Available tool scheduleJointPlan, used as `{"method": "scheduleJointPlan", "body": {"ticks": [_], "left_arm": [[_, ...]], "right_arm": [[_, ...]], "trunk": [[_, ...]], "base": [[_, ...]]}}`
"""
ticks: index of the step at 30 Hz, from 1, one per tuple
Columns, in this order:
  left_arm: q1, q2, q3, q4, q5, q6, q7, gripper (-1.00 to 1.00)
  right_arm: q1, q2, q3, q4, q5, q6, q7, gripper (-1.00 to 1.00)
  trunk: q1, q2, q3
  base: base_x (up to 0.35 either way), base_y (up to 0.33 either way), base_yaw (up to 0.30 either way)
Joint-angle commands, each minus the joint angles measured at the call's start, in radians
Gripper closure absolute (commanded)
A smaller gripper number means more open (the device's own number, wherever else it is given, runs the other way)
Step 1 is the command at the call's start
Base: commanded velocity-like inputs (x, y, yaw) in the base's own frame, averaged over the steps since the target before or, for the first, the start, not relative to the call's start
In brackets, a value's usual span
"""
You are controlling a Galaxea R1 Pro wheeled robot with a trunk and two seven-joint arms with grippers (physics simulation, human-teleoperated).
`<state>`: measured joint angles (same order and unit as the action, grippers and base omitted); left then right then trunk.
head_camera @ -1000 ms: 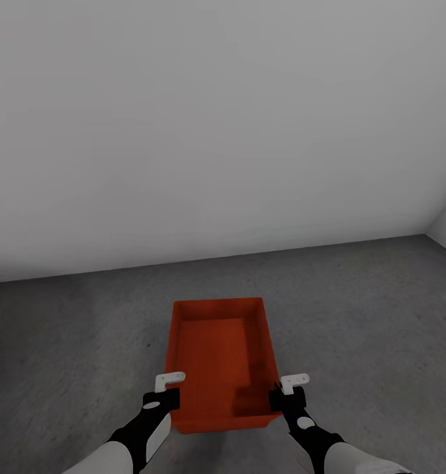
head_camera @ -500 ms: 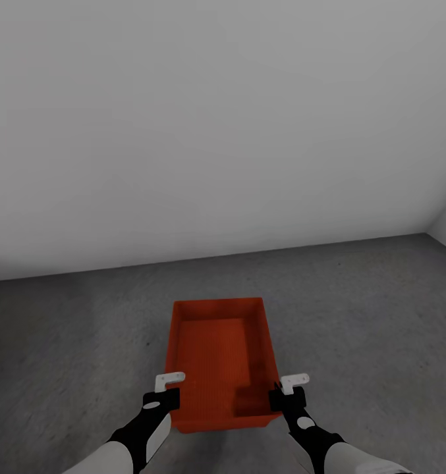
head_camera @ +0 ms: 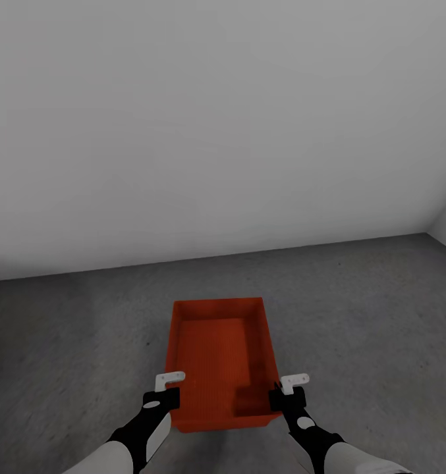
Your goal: Move the two storage containers from the living room to the garage. In the garage, place one container on the floor and stack the other container on top of it (either order is fine).
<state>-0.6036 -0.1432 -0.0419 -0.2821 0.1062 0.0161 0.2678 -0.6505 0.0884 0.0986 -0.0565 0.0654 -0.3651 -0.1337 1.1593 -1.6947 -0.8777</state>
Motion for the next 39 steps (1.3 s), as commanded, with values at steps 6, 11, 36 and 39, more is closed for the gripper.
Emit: {"method": "scheduleJointPlan", "body": {"ticks": [6, 11, 36, 39], "left_arm": [[-0.001, 0.001, 0.034, -0.016, 0.003, -0.027, 0.011, 1.00], [-0.001, 0.001, 0.034, -0.016, 0.003, -0.027, 0.011, 1.00], [-0.001, 0.001, 0.034, -0.016, 0.003, -0.027, 0.011, 1.00], [-0.001, 0.001, 0.034, -0.016, 0.003, -0.027, 0.011, 1.00]], "right_arm": [[0.000, -0.001, -0.054, 0.003, -0.009, -0.003, -0.012, 1.00], [0.000, -0.001, -0.054, 0.003, -0.009, -0.003, -0.012, 1.00], [0.000, -0.001, -0.054, 0.003, -0.009, -0.003, -0.012, 1.00], [0.000, -0.001, -0.054, 0.003, -0.009, -0.002, -0.012, 1.00]], "trunk": [[0.000, 0.000, -0.001], [0.004, -0.007, -0.004], [0.027, -0.049, -0.023], [0.027, -0.049, -0.023]], "base": [[0.000, 0.000, 0.000], [0.000, 0.000, 0.000], [0.000, 0.000, 0.000], [0.000, 0.000, 0.000]]}}
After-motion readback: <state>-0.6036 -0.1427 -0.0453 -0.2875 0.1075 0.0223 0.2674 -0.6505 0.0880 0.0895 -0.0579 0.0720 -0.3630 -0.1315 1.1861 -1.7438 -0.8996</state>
